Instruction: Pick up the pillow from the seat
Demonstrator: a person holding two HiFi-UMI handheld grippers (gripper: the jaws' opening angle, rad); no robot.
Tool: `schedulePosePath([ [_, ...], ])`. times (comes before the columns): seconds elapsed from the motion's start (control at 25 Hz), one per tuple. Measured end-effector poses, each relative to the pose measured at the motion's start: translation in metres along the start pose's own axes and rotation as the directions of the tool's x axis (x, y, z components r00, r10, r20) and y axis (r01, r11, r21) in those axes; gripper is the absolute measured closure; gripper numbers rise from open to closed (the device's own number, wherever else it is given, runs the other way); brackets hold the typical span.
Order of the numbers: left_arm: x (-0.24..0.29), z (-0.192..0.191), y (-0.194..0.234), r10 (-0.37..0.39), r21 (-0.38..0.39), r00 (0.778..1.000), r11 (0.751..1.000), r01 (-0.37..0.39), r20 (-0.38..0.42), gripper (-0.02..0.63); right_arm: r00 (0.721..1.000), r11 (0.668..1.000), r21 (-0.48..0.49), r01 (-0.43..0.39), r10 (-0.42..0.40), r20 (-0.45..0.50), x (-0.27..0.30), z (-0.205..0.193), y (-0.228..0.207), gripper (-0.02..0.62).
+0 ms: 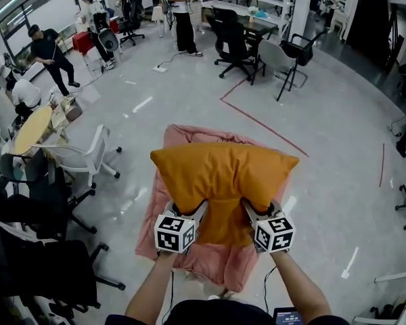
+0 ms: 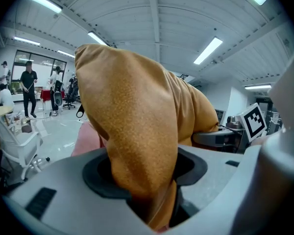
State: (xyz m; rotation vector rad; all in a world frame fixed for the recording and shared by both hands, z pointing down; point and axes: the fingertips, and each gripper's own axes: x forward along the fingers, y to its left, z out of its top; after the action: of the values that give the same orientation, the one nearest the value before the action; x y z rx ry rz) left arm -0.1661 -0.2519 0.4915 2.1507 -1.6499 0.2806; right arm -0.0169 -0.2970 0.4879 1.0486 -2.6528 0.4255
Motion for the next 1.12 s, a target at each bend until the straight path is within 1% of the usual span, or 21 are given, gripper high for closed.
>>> schedulePosePath([
  [0.28, -0.027, 0.012, -0.022, 0.056, -0.006, 0.998, 0.998, -0.056, 0.043, 0.367, 0.997, 0.997, -0.037, -0.066, 0.067, 0.029, -0.023, 0.018, 0.006, 0.403],
  [0.6, -0.060, 0.013, -0.050, 0.118, -0.013, 0.989, 0.993, -0.117, 0.087, 0.360, 0.988, 0.988, -0.079, -0.136, 0.141, 0.055, -0.054, 0.027, 0.016, 0.399],
  [0.88, -0.085, 0.002, -0.065, 0.189, -0.044, 0.975, 0.982, -0.185, 0.118, 0.354, 0.975, 0.971, -0.113, -0.209, 0.216, 0.053, -0.069, 0.023, 0.027, 0.394],
  [1.12, -0.107, -0.009, -0.072, 0.229, -0.067, 0.967, 0.973, -0.222, 0.116, 0.351, 0.963, 0.958, -0.119, -0.260, 0.266, 0.037, -0.077, 0.017, 0.041, 0.390],
])
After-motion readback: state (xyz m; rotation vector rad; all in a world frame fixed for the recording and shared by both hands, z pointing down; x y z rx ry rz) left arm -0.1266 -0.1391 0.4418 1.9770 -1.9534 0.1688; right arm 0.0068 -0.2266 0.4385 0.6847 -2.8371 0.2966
